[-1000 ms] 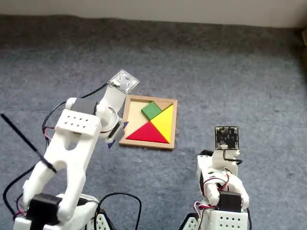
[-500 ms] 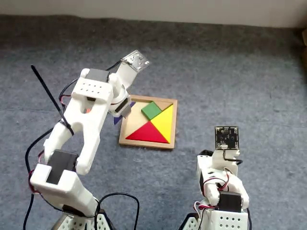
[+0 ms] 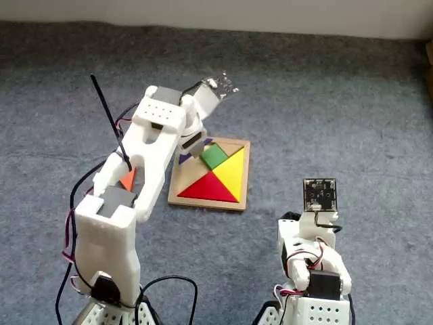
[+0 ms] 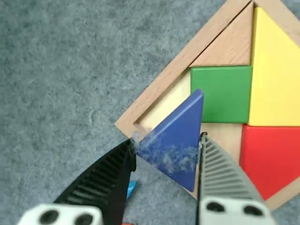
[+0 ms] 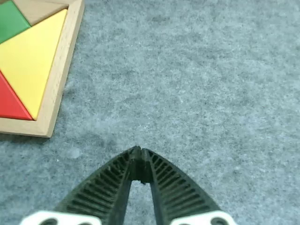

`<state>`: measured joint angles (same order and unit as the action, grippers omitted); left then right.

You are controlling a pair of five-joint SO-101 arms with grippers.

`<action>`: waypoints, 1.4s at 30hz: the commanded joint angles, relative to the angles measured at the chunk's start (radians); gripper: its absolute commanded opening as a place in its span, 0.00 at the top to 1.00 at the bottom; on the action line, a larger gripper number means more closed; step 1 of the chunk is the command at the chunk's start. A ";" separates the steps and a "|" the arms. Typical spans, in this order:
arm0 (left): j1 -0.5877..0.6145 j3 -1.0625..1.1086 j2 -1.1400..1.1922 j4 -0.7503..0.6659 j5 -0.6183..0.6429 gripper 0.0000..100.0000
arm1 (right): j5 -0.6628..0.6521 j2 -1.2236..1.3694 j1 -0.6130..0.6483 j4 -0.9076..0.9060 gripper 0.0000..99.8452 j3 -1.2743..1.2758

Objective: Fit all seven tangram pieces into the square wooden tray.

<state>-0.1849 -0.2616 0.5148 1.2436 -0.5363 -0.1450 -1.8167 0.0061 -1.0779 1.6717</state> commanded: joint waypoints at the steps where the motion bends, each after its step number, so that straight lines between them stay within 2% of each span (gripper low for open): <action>1: -0.016 -0.101 0.035 0.038 -0.052 0.83 | 0.005 -0.004 -0.016 -0.004 0.99 0.105; 7: -0.016 -0.232 0.122 0.147 -0.058 0.82 | 0.005 -0.004 -0.016 -0.004 0.99 0.105; 11: -0.013 -0.309 0.153 0.196 -0.052 0.75 | 0.005 -0.004 -0.016 -0.004 0.99 0.105; 14: -0.005 -0.340 0.168 0.187 -0.015 0.74 | 0.005 -0.004 -0.016 -0.004 0.99 0.105; 30: 0.010 -0.429 0.245 0.189 -0.012 0.74 | 0.005 -0.004 -0.016 -0.004 0.99 0.105; 36: 0.033 -0.427 0.246 0.098 -0.012 0.74 | 0.005 -0.004 -0.016 -0.004 0.99 0.105; 42: 0.033 -0.427 0.246 0.089 -0.012 0.74 | 0.005 -0.004 -0.016 -0.004 0.99 0.105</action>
<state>-0.1649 -0.6452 0.7741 1.3479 -0.5593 -0.1450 -1.8167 0.0061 -1.0779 1.6717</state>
